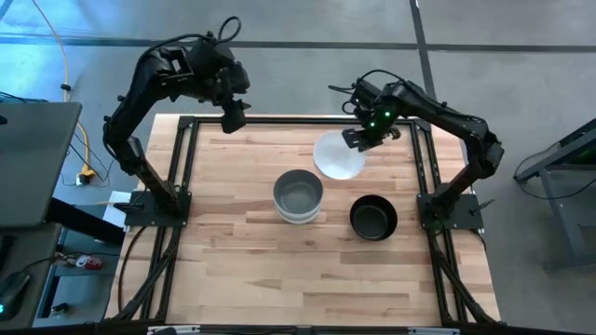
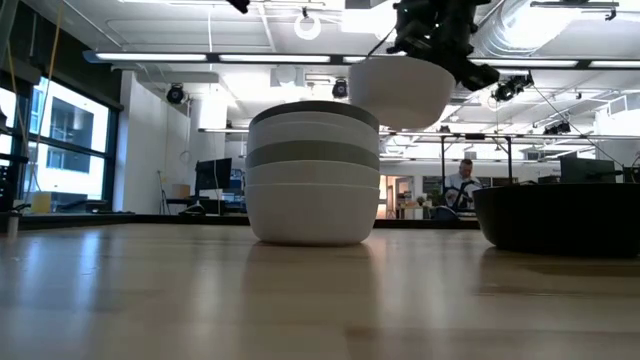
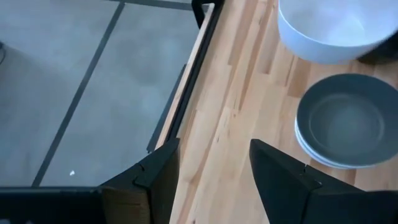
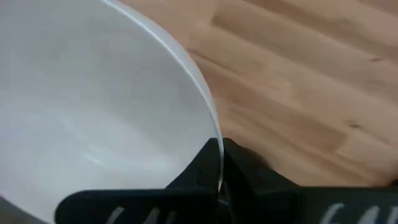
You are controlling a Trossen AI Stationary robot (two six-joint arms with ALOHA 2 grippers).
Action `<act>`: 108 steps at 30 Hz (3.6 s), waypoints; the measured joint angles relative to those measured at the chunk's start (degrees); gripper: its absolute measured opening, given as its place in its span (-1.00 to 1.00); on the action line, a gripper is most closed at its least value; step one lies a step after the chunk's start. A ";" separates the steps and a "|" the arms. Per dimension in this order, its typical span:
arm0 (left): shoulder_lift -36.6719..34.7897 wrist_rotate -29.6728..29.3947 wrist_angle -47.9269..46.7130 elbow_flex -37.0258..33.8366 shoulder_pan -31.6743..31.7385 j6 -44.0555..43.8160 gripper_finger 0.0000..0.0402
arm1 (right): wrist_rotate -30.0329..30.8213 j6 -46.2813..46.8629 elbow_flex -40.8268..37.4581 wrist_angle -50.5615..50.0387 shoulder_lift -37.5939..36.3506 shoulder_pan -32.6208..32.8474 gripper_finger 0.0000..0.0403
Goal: Nest bowls inside each other
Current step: Stack the white bowl on top of the dark gray bowl
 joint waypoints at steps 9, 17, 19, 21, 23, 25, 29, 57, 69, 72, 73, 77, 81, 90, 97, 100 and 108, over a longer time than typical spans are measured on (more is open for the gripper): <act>0.04 0.01 0.00 0.00 2.21 -1.22 -0.10 | -6.87 6.73 0.00 2.15 4.71 5.35 -1.00; 0.04 0.08 0.02 0.00 2.75 -1.22 -0.10 | -7.98 8.17 7.22 5.43 10.12 8.61 -1.00; 0.04 0.46 0.03 -0.09 2.70 -1.11 -0.10 | -7.55 8.09 12.30 3.61 12.88 9.60 -1.00; -0.21 0.61 0.08 -1.57 2.61 -1.07 -0.10 | -7.21 7.67 18.14 0.62 16.34 10.77 -1.00; -1.09 0.53 0.06 -4.91 2.68 -1.07 -0.10 | -6.42 6.54 24.71 -4.23 20.48 11.89 -1.00; -2.50 0.40 0.07 -9.33 2.73 -0.71 -0.10 | -5.40 5.43 31.06 -9.71 25.08 12.84 -1.00; -6.66 0.40 0.72 -19.80 4.36 2.15 -0.10 | -6.63 4.53 38.87 -8.88 31.06 14.30 -1.00; -23.33 7.05 16.94 -33.86 13.81 3.48 -0.10 | -2.50 1.98 37.70 -9.77 33.16 16.20 -1.00; -23.32 6.92 16.48 -33.86 12.56 2.82 -0.10 | -0.25 1.55 37.70 -9.76 33.30 17.44 -1.00; -23.32 6.92 16.44 -33.86 11.79 2.60 -0.10 | 0.57 1.55 37.70 -9.77 33.34 17.44 -1.00; -23.32 6.91 16.44 -33.86 11.57 2.60 -0.10 | 0.58 1.55 37.70 -9.77 33.34 17.44 -1.00; -23.32 6.91 16.36 -33.86 10.94 2.60 -0.10 | 0.25 1.67 34.72 -9.73 33.35 17.53 -1.00; -23.32 6.93 16.35 -33.86 10.79 2.60 -0.10 | -1.56 0.52 29.72 -9.61 33.43 17.55 -1.00; -23.29 6.91 17.16 -33.86 10.81 3.02 -0.10 | -0.13 -1.50 29.03 -9.62 33.49 17.10 -1.00; -23.28 6.91 17.44 -33.86 10.81 3.04 -0.10 | 1.20 -1.57 30.97 -9.14 33.49 16.85 -0.98; -23.28 6.92 17.42 -33.86 10.81 3.04 -0.10 | 1.18 -2.42 31.01 -8.52 33.49 16.85 -0.91; -23.28 6.92 16.42 -33.86 10.81 2.84 -0.10 | 2.31 -3.12 31.06 -6.50 33.49 16.89 -0.53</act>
